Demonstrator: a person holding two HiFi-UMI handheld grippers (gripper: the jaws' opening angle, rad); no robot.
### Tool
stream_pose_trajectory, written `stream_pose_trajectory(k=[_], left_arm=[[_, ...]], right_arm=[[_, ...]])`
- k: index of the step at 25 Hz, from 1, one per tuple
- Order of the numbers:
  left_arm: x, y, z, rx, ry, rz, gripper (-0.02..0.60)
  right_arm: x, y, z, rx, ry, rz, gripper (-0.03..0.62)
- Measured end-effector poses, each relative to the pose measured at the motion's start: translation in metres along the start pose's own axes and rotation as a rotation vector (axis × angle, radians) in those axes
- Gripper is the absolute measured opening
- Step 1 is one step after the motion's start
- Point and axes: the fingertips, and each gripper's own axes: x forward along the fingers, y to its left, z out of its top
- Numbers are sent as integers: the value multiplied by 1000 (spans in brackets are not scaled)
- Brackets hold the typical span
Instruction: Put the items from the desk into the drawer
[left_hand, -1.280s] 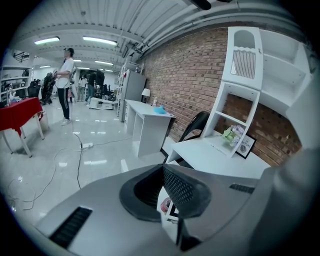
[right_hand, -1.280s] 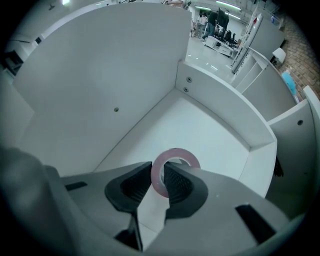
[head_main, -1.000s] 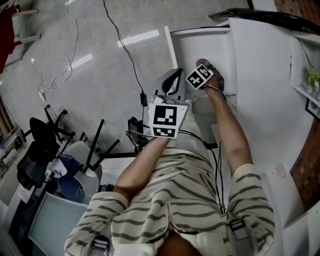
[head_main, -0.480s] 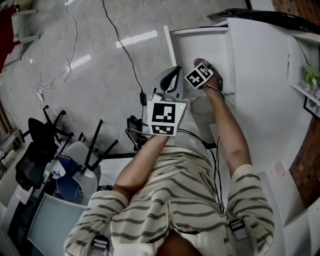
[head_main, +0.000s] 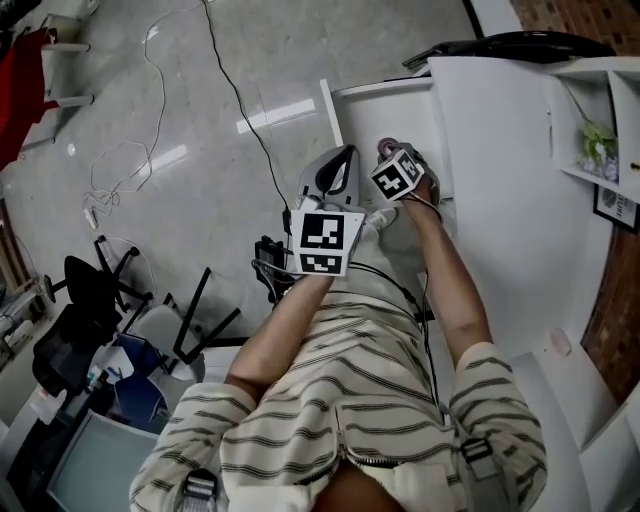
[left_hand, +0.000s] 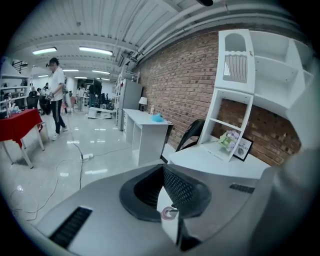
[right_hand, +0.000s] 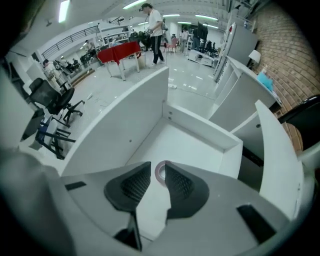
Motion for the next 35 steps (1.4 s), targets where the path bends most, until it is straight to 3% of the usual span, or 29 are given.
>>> stream_pose_trajectory(k=[9, 14, 23, 29, 35], left_arm=[[-16, -21, 36, 21, -60, -28, 6], [-24, -39, 50, 41, -77, -45, 6], [-39, -48, 93, 85, -151, -40, 6], [-46, -64, 120, 119, -205, -57, 6], [-57, -82, 146, 147, -267, -79, 6]], right_arm=[[-87, -6, 29, 118, -176, -12, 95], [-140, -5, 41, 234, -308, 4, 95], [-236, -28, 68, 386, -561, -81, 89], [-290, -41, 71, 435, -682, -137, 77], [-346, -49, 75, 444, -815, -214, 24]])
